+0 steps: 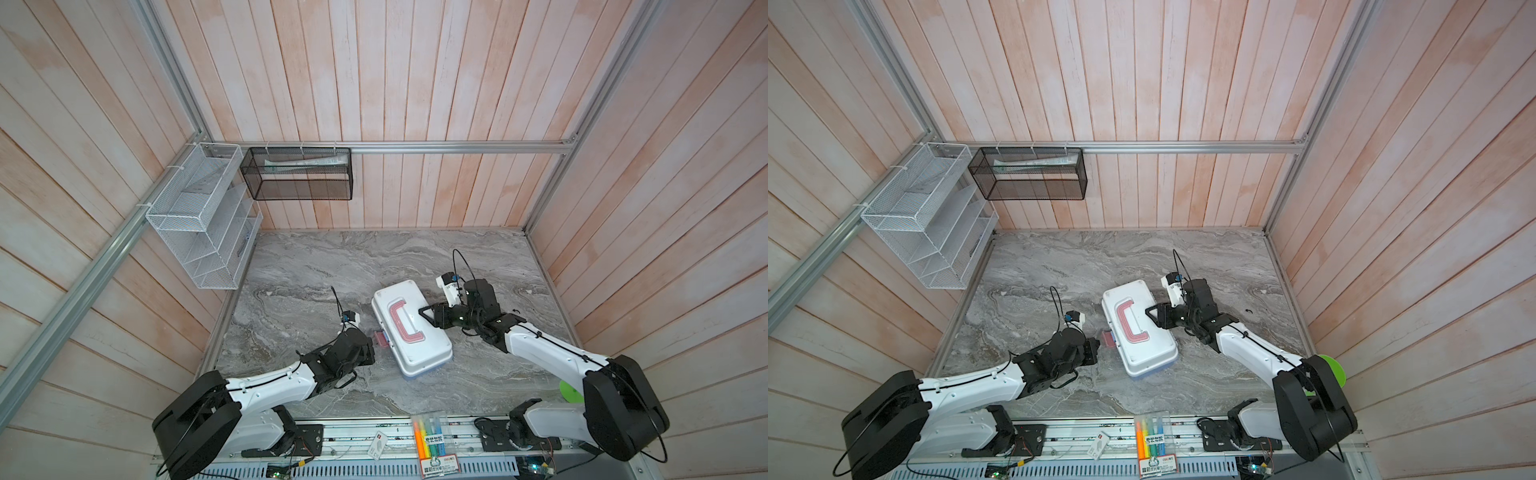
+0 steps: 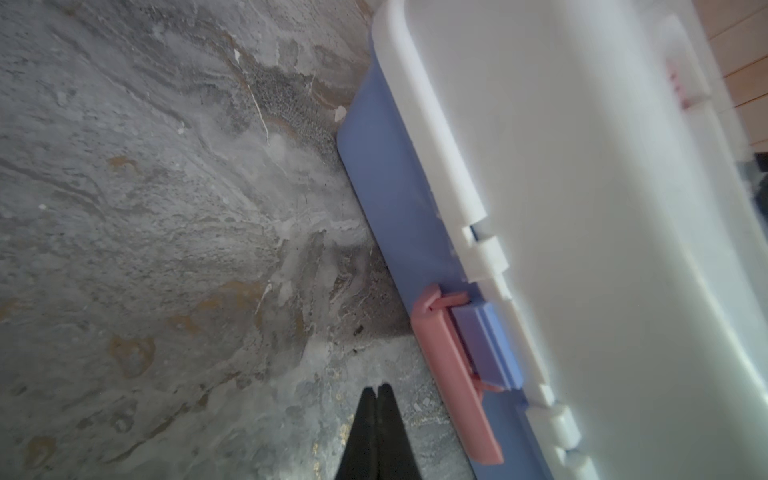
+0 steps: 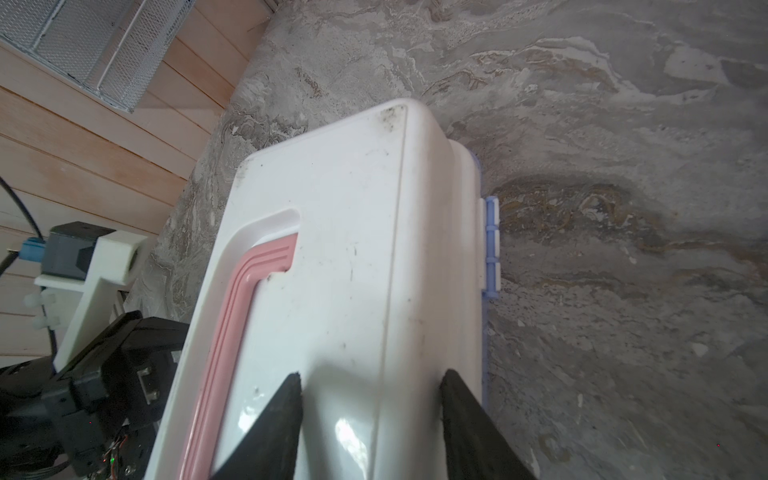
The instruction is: Pack the tool kit
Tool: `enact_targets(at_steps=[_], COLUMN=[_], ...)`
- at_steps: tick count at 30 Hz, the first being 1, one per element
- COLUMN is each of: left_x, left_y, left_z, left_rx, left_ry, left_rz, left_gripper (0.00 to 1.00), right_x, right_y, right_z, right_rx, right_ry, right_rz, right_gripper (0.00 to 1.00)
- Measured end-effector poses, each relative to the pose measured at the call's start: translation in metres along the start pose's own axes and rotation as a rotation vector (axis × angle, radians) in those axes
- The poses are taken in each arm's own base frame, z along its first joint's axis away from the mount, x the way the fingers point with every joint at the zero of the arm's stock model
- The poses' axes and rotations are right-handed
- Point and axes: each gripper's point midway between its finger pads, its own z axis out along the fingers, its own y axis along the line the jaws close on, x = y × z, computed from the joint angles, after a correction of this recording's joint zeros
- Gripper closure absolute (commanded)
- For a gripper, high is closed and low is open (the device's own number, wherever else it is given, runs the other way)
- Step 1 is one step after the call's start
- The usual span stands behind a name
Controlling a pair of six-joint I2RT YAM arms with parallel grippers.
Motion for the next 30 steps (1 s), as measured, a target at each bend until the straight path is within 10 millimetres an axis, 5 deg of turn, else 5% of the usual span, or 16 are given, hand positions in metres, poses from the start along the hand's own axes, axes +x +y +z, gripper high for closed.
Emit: enact_targets(at_steps=[30], left_x=[-0.019], left_y=[-0.041], left_z=[-0.003], left_rx=[0.172], left_ry=[-0.054], left_rz=[0.052], left_gripper=[1.0], right_x=[0.0], right_y=[0.0], right_z=[0.0], right_rx=[-0.001], right_ry=[-0.002], right_rz=[0.0], right_gripper=[0.5])
